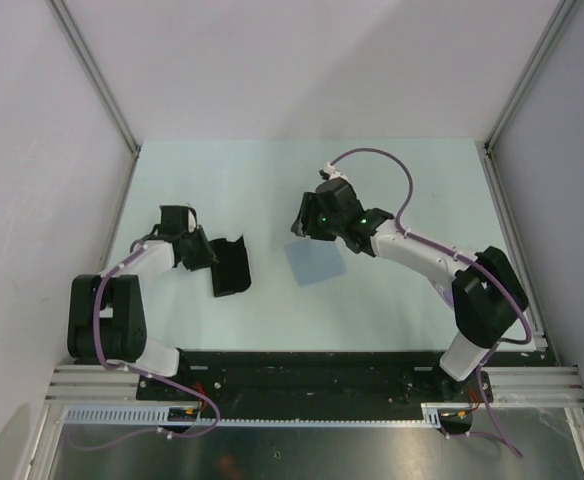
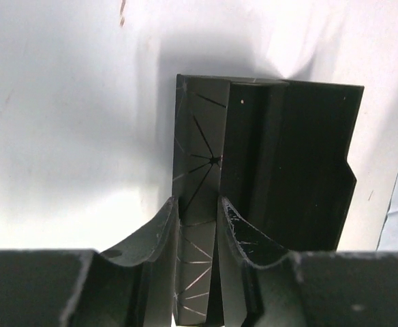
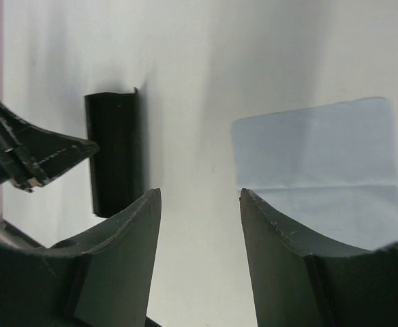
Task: Organize the sunglasses
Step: Move the opened sunglasses case to the center of the board.
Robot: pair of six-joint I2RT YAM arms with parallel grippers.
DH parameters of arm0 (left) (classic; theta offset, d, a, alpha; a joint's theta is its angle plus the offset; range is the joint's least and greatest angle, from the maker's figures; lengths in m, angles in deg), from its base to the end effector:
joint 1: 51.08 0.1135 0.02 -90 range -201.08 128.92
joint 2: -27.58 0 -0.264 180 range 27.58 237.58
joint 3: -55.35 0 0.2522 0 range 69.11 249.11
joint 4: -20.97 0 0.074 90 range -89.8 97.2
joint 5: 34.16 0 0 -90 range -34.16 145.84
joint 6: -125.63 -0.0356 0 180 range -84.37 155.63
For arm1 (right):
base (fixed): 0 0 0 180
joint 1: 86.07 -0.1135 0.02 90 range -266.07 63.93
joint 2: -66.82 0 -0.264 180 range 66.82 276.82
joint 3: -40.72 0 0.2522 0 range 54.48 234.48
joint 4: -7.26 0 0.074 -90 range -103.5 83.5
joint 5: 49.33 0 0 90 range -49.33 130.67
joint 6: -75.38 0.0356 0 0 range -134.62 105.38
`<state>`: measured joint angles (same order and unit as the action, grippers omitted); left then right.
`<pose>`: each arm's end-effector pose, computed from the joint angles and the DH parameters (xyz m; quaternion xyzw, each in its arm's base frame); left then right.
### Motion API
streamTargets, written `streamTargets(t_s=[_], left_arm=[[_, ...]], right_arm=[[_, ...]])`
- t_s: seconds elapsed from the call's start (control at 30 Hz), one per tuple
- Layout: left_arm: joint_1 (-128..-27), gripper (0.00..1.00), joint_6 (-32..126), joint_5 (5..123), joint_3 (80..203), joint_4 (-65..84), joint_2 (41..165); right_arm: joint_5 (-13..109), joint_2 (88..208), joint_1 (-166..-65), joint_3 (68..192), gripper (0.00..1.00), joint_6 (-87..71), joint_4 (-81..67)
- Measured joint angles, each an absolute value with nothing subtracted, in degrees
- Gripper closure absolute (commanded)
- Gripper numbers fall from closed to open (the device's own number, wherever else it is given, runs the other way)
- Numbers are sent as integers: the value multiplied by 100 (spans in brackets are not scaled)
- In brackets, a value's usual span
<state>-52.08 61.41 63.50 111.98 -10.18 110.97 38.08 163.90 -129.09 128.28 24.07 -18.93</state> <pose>0.2727 -0.0095 0.1696 -0.1877 0.9405 -0.1263 0.2534 0.2864 0.2651 0.2698 -0.0233 0.8894 0.2832 0.3582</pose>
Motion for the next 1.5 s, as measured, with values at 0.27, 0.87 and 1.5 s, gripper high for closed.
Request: streamTargets(t_s=[0.27,0.87,1.5], left_arm=[[-5300,73,4850,6396,12241,-1355,11888],[-5359,72,3110,7412,12612,-1405,12358],[-5402,16,3180,6968,13015,-1486,11880]], right_arm=[[3861,15951,-12419,12292,46,2246,-1965],[3920,15929,-11779,12255,45,1457,-2518],[4071,16685,-11397,12240,46,947,-2612]])
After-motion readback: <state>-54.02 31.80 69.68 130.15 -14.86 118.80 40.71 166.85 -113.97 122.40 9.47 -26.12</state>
